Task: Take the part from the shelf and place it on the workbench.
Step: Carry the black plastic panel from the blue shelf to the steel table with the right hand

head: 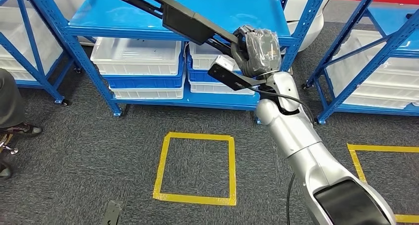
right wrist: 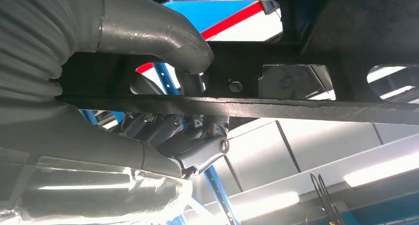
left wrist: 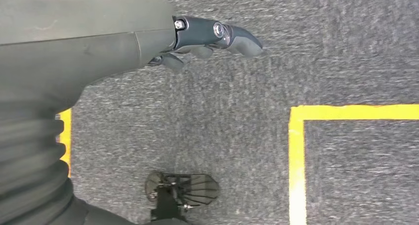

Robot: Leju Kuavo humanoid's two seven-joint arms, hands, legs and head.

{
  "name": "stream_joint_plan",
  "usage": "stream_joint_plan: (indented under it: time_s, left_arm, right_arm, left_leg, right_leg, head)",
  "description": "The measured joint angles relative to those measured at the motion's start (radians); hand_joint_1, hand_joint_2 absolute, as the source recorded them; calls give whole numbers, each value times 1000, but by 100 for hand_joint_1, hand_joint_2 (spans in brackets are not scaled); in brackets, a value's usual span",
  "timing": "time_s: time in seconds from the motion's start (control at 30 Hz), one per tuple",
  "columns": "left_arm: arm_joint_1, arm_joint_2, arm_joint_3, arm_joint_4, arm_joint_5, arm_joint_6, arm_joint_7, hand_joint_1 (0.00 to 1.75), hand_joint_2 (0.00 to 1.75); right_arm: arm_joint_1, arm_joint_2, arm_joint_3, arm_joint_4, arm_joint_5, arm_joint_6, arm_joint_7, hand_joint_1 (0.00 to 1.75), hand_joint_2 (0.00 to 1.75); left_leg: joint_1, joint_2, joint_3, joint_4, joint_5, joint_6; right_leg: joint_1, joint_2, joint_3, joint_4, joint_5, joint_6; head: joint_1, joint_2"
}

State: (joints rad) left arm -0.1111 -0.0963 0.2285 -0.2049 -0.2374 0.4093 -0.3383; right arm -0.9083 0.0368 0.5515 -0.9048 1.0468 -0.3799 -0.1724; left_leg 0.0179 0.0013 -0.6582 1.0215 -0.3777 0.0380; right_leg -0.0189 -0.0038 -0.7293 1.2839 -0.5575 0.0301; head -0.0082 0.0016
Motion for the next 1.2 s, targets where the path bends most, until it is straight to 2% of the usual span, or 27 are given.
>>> stream_joint_plan:
  time_s: [0.03, 0.07, 0.1, 0.17, 0.23, 0.27, 0.3, 0.33, 0.37, 0.4, 0.47, 0.5, 0.57, 0.6, 0.63, 0.7, 0.73, 0.8, 0.83, 0.87, 0.9, 0.97, 1.0, 1.03, 1.1, 1.13, 1.2]
  left_arm:
    - [0, 0, 0, 0, 0, 0, 0, 0, 175]
    - [0, -1, 0, 0, -1, -1, 0, 0, 175]
    - [0, -1, 0, 0, -1, -1, 1, 0, 175]
    - [-1, -1, 0, 0, -2, -1, 2, 0, 175]
    - [-1, -2, 0, -1, -3, -2, 2, 0, 175]
    - [-1, -3, 0, -1, -4, -2, 3, 0, 175]
    - [0, -4, 1, -1, -5, -3, 3, 0, 175]
    - [1, -4, 1, -1, -5, -4, 4, 0, 175]
    - [3, -4, 1, -1, -6, -4, 5, 0, 175]
    - [3, -4, 1, -1, -7, -4, 6, 0, 175]
    - [3, -3, 0, -1, -11, -4, 9, 0, 175]
    - [2, -3, 0, -1, -12, -4, 10, 0, 175]
    - [2, -2, 0, -1, -13, -4, 12, 0, 175]
    - [1, -2, 0, -1, -13, -4, 12, 0, 175]
    - [-2, -2, 0, -1, -13, -4, 12, 0, 175]
    - [-7, -1, 1, -1, -14, -4, 12, 0, 175]
    - [-10, -1, 1, -2, -14, -4, 12, 0, 175]
    - [-10, -1, 1, -2, -14, -4, 12, 0, 175]
    - [-11, -2, 1, -2, -13, -4, 12, 0, 175]
    - [-11, -2, 1, -2, -12, -4, 12, 0, 175]
    - [-11, -2, 2, -2, -12, -4, 12, 0, 175]
    - [-11, -1, 3, -2, -11, -4, 12, 0, 175]
    - [-11, -2, 4, -2, -11, -4, 12, 0, 175]
    - [-11, -2, 4, -2, -10, -4, 12, 0, 175]
    - [-11, -2, 5, -2, -7, -4, 11, 0, 175]
    - [-11, -2, 5, -2, -6, -4, 11, 0, 175]
    - [-10, -2, 6, -2, -4, -3, 10, 0, 175]
  right_arm:
    - [1, -2, 0, 2, 0, 0, 0, 175, 175]
    - [1, -3, -1, 3, 0, 0, 0, 175, 175]
    - [1, -4, -2, 3, 0, 0, 0, 175, 175]
    - [0, -3, -2, 3, 0, 0, 0, 175, 175]
    - [-1, -2, -3, 4, 0, -1, 0, 175, 175]
    - [0, -3, -3, 4, 0, -1, 0, 175, 175]
    - [0, -4, -4, 5, 0, -2, 0, 175, 175]
    - [1, -4, -5, 5, 0, -2, -1, 175, 175]
    - [2, -4, -5, 6, 0, -3, -1, 175, 175]
    - [3, -3, -6, 6, 0, -3, -1, 175, 175]
    - [4, -3, -6, 6, 1, -3, -2, 175, 175]
    - [5, -3, -6, 7, 1, -3, -2, 175, 175]
    - [7, -3, -6, 7, 1, -3, -4, 175, 175]
    - [8, -4, -6, 7, 2, -3, -4, 175, 175]
    - [8, -4, -7, 7, 2, -3, -5, 175, 175]
    - [8, -5, -9, 6, 2, -3, -5, 175, 175]
    - [8, -4, -10, 6, 2, -3, -5, 175, 175]
    - [8, -4, -10, 6, 3, -3, -6, 175, 175]
    - [9, -6, -10, 7, 2, -3, -7, 175, 175]
    - [9, -8, -10, 7, 2, -4, -8, 175, 175]
    - [9, -10, -10, 8, 3, -4, -8, 175, 175]
    - [8, -12, -10, 10, 3, -4, -10, 175, 175]
    - [8, -12, -10, 11, 2, -4, -10, 175, 175]
    - [8, -13, -10, 12, 2, -4, -11, 175, 175]
    - [8, -12, -10, 14, 1, -4, -12, 175, 175]
    - [7, -11, -10, 15, 0, -4, -12, 175, 175]
    - [5, -6, -10, 15, -1, -5, -13, 175, 175]
  left_leg:
    - [-3, 0, -14, 0, 11, 1]
    - [-6, 0, -28, 0, 23, 1]
    - [-9, -1, -41, 0, 36, 0]
    - [-12, 0, -64, -1, 60, -6]
    - [-11, 0, -74, -11, 87, -16]
    - [-9, 0, -74, -20, 101, -22]
    - [-6, -1, -77, -29, 109, -29]
    - [-4, -3, -82, -28, 98, -35]
    - [-2, -4, -92, -9, 65, -41]
    - [1, -5, -106, 35, 13, -48]
    - [7, -5, -134, 176, -90, -64]
    - [11, -5, -139, 239, -110, -71]
    - [19, -5, -106, 279, -89, -82]
    - [23, -5, -65, 248, -66, -86]
    - [26, -5, -14, 191, -65, -91]
    - [23, -11, 69, 79, -92, -83]
    - [19, -14, 84, 50, -108, -74]
    - [11, -15, 77, 36, -95, -47]
    - [9, -12, 69, 31, -81, -35]
    - [9, -9, 59, 24, -64, -22]
    - [9, -6, 44, 18, -47, -12]
    - [8, -4, 9, 16, -15, -3]
    - [7, -4, -10, 16, 0, -3]
    - [6, -3, -30, 16, 16, -4]
    - [5, -2, -70, 17, 48, -9]
    - [4, -2, -87, 17, 65, -12]
    - [3, -2, -112, 15, 95, -23]
  right_leg:
    - [1, 0, 9, 19, 4, 7]
    - [3, 0, 36, 1, 24, 14]
    - [7, 1, 80, -51, 45, 16]
    - [19, 0, 184, -202, 48, 1]
    - [29, 1, 228, -292, 36, -18]
    - [31, 2, 222, -303, 44, -23]
    - [23, 2, 216, -309, 60, -29]
    - [17, 2, 212, -317, 75, -38]
    - [11, 0, 206, -323, 92, -47]
    - [4, -1, 199, -326, 110, -54]
    - [5, -3, 171, -326, 137, -58]
    - [5, -3, 156, -324, 149, -56]
    - [2, -3, 123, -315, 169, -47]
    - [-1, -3, 106, -307, 177, -41]
    - [-3, -2, 88, -297, 184, -34]
    - [-1, -1, 63, -278, 196, -18]
    - [2, -1, 57, -275, 204, -10]
    - [7, -1, 51, -281, 223, 8]
    - [6, 0, 43, -278, 220, 12]
    - [6, 0, 30, -261, 198, 10]
    - [5, 1, 13, -223, 157, 3]
    - [1, 1, -20, -94, 55, -10]
    - [1, 1, -28, -28, 26, -8]
    - [1, 2, -25, 20, 21, 1]
    - [2, 2, 24, 26, 58, 22]
    - [3, 2, 76, -21, 70, 23]
    - [12, 2, 193, -176, 33, 4]
  head:
    - [0, 0]
    - [0, 0]
    - [0, 0]
    - [-2, 0]
    - [-3, 0]
    - [-3, 0]
    - [-1, 0]
    - [0, 0]
    - [0, 0]
    - [-1, 0]
    - [-2, 0]
    - [-2, 0]
    - [-2, 0]
    - [-2, 0]
    - [-3, 0]
    - [-1, 0]
    - [0, 0]
    - [3, 0]
    - [2, 0]
    - [4, 0]
    - [5, 0]
    - [8, 0]
    - [9, 0]
    - [9, 0]
    - [9, 0]
    - [9, 0]
    - [6, 0]
